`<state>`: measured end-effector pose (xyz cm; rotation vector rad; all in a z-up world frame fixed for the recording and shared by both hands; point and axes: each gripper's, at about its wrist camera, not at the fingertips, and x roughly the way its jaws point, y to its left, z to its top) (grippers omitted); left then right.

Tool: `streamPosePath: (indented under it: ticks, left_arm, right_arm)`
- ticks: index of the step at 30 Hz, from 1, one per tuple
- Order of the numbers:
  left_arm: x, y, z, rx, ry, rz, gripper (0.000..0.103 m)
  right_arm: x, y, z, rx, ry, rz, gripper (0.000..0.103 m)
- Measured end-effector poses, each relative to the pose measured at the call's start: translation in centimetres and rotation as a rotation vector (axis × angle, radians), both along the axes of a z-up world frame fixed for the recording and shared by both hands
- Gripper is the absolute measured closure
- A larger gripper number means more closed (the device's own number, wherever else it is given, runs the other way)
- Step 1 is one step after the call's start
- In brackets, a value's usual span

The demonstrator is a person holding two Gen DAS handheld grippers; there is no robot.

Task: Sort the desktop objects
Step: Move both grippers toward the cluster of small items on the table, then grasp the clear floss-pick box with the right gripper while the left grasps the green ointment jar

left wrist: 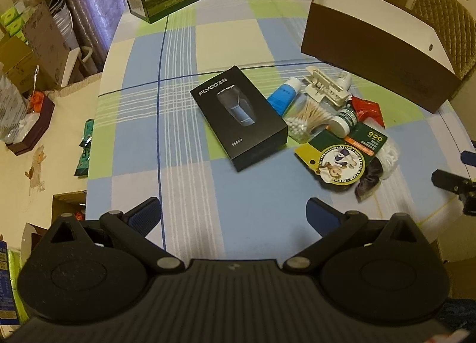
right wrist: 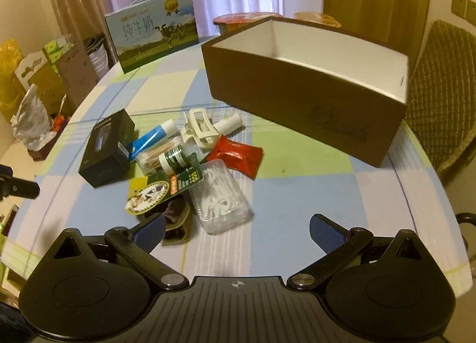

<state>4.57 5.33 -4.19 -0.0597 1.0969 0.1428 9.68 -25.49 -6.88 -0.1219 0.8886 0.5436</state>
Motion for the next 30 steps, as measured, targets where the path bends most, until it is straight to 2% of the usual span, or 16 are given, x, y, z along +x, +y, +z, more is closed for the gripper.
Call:
streamPosePath:
  ticks: [2, 4, 10, 24, 30]
  left_arm:
    - [0.3, 0.2, -0.3, -0.004, 0.001, 0.006, 0.001]
    - [0.6, 0.3, -0.6, -0.01, -0.002, 0.013, 0.001]
    - [1.7, 0.6, -1.7, -0.026, 0.002, 0.036, 0.001]
    - [3.9, -1.0, -3.7, -0.039, 0.024, 0.041, 0.001]
    - [5.0, -2.5, -4.3, -0.045, 0.03, 0.002, 0.001]
  right_arm:
    - [0.3, 0.1, -0.7, 0.003, 0.001, 0.015, 0.006]
    - [0.8, 0.3, -1.4, -0.004, 0.011, 0.038, 0.021]
    - [1.9, 1.0, -3.3, -0.022, 0.012, 0.105, 0.036]
    - [4.3, 3.2, -6.3, -0.08, 0.008, 0.284, 0.038]
    - [4.4, 3.6, -7.2, -0.096, -0.042, 0.362, 0.047]
